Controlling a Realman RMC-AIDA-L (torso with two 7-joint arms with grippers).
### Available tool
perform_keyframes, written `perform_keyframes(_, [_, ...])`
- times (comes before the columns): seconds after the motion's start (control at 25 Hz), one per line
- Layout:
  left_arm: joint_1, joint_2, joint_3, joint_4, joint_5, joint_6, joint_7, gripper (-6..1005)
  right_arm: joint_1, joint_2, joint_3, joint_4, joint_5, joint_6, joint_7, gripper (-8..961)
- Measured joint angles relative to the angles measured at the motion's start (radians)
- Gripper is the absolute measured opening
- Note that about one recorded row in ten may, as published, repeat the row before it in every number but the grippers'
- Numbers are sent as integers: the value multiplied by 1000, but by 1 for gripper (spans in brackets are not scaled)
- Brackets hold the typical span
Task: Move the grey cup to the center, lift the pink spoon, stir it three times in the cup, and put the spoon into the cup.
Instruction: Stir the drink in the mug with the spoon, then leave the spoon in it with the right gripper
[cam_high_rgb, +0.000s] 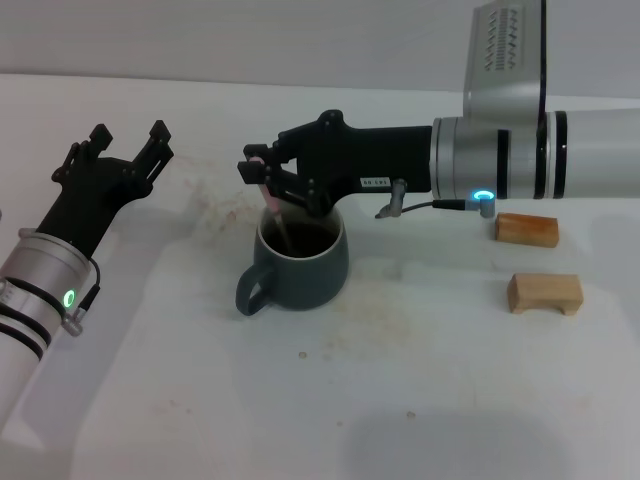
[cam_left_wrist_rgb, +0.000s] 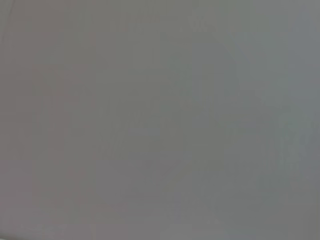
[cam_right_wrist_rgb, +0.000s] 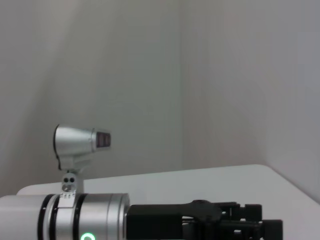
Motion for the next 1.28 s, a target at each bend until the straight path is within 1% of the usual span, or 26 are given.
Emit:
perform_keyframes(0.16, [0, 0, 3, -2, 0, 0, 0, 827, 1, -1, 10, -8, 18, 17, -1, 94])
perform_keyframes(0.32, [6, 0, 8, -7, 0, 0, 0, 827, 4, -4, 7, -9, 29, 63, -14, 94])
perform_keyframes(0.52, [13, 0, 9, -9, 0, 0, -9, 827, -1, -6, 3, -8, 29, 71, -15, 94])
perform_keyframes(0.64, [16, 0, 9, -9, 0, 0, -10, 827, -17, -7, 3, -9, 29, 57, -15, 94])
perform_keyframes(0.8, [17, 0, 8, -8, 0, 0, -10, 827, -47, -8, 3, -13, 28, 1, -15, 94])
perform_keyframes(0.96, [16, 0, 9, -8, 0, -6, -10, 827, -57, -9, 3, -14, 28, -30, -15, 94])
perform_keyframes(1.08, [15, 0, 11, -8, 0, -7, -11, 827, -50, -7, 3, -14, 28, -32, -15, 94])
perform_keyframes(1.28, [17, 0, 19, -11, 0, -7, -19, 827, -13, -5, 2, -13, 27, 0, -17, 95])
